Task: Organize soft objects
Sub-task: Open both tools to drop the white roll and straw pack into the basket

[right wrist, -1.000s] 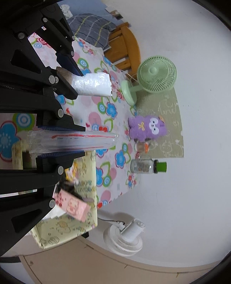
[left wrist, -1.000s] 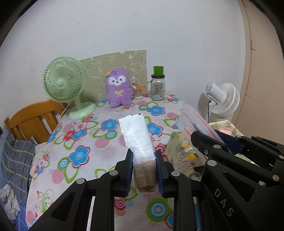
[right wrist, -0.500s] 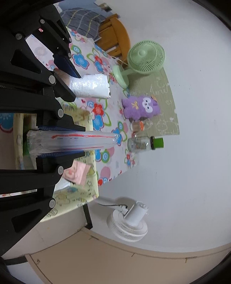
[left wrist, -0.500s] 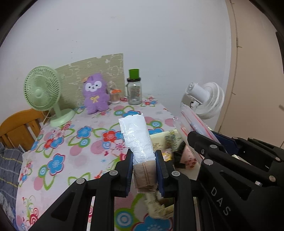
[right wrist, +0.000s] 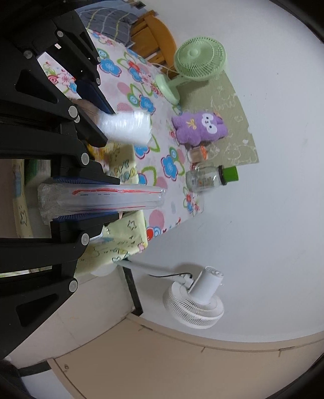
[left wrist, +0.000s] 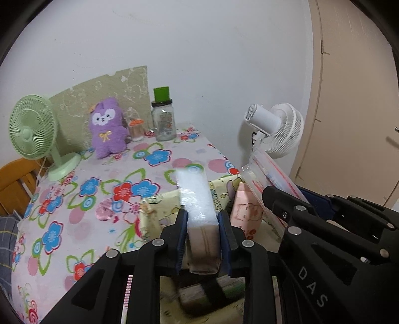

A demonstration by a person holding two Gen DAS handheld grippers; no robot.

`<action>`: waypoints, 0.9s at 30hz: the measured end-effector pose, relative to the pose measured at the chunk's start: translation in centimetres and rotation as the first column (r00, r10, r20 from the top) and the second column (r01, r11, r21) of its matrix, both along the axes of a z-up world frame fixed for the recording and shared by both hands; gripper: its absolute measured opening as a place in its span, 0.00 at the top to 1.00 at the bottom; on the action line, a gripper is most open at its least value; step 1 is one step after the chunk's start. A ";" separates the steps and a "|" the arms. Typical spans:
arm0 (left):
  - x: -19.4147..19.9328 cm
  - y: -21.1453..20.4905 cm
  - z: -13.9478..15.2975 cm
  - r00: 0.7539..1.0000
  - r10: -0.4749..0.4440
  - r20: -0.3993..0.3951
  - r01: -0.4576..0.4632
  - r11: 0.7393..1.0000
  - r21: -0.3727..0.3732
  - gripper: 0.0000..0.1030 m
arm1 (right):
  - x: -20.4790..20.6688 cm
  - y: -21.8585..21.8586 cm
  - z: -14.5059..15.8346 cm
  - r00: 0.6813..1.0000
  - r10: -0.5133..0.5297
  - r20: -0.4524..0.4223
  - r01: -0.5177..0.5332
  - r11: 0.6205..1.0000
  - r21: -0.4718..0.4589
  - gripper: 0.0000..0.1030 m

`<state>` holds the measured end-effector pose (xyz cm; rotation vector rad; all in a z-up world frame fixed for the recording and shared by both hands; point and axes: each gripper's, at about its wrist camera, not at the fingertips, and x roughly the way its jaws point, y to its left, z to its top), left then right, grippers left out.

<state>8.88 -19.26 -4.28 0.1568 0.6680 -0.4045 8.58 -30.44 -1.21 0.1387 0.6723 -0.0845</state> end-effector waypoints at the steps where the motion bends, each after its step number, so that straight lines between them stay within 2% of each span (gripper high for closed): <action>1: 0.1 -0.2 -0.2 1.000 -0.004 -0.003 0.004 1.000 0.003 0.68 | 0.1 -0.2 -0.1 1.000 -0.002 -0.002 0.002 1.000 0.000 0.78; 7: 0.7 -1.1 -1.0 1.000 -0.008 -0.028 0.010 0.999 0.040 0.48 | 0.9 -1.3 -1.1 1.000 -0.003 -0.027 0.004 1.000 0.028 0.79; 14: 1.1 -0.4 -1.2 0.999 0.029 -0.041 -0.026 0.997 0.072 0.26 | 1.7 -0.7 -1.8 0.998 0.055 -0.040 -0.053 0.997 0.053 0.78; 20: 1.4 0.5 -1.3 0.996 0.081 -0.048 -0.074 0.990 0.120 0.19 | 2.3 0.2 -2.1 0.996 0.074 -0.049 -0.071 0.995 0.068 0.69; 21: 1.3 0.6 -1.3 0.995 0.083 -0.050 -0.077 0.989 0.125 0.19 | 2.4 0.4 -2.1 0.996 0.075 -0.052 -0.071 0.995 0.067 0.65; 23: 1.4 0.9 -1.3 0.995 0.086 -0.048 -0.079 0.989 0.129 0.17 | 2.4 0.5 -2.2 0.996 0.066 -0.053 -0.062 0.996 0.071 0.47; 24: 1.3 1.1 -1.2 0.995 0.089 -0.044 -0.082 0.988 0.129 0.17 | 2.3 0.5 -2.2 0.997 0.055 -0.051 -0.050 0.996 0.080 0.32; 25: 1.2 1.2 -1.2 0.995 0.090 -0.042 -0.084 0.988 0.129 0.16 | 2.2 0.5 -2.2 0.998 0.044 -0.044 -0.040 0.995 0.091 0.24; 27: 1.1 1.4 -1.1 0.995 0.090 -0.037 -0.084 0.988 0.128 0.16 | 2.0 0.6 -2.1 0.999 0.023 -0.035 -0.020 0.996 0.090 0.21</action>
